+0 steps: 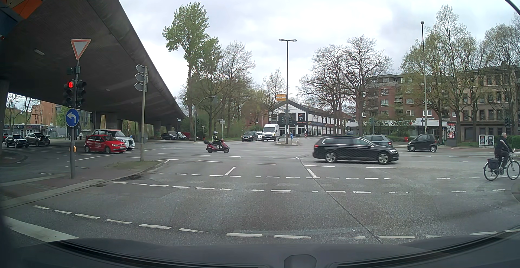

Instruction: Follow the waypoints while adhering to traffic rules and regulations

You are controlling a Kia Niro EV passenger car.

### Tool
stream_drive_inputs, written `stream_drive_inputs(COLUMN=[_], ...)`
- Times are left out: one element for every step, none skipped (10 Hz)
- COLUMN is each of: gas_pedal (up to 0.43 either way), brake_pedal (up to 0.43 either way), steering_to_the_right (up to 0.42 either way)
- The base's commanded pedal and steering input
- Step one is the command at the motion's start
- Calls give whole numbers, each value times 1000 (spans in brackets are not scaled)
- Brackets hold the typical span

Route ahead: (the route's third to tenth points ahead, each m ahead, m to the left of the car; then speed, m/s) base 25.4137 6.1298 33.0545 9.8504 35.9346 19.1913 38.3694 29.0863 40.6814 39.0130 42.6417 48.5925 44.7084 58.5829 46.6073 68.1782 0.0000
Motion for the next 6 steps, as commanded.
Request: stream_drive_inputs(gas_pedal=[0,0,0,0,0,0], brake_pedal=[268,268,268,268,268,268], steering_to_the_right=[-11,-11,-11,-11,-11,-11])
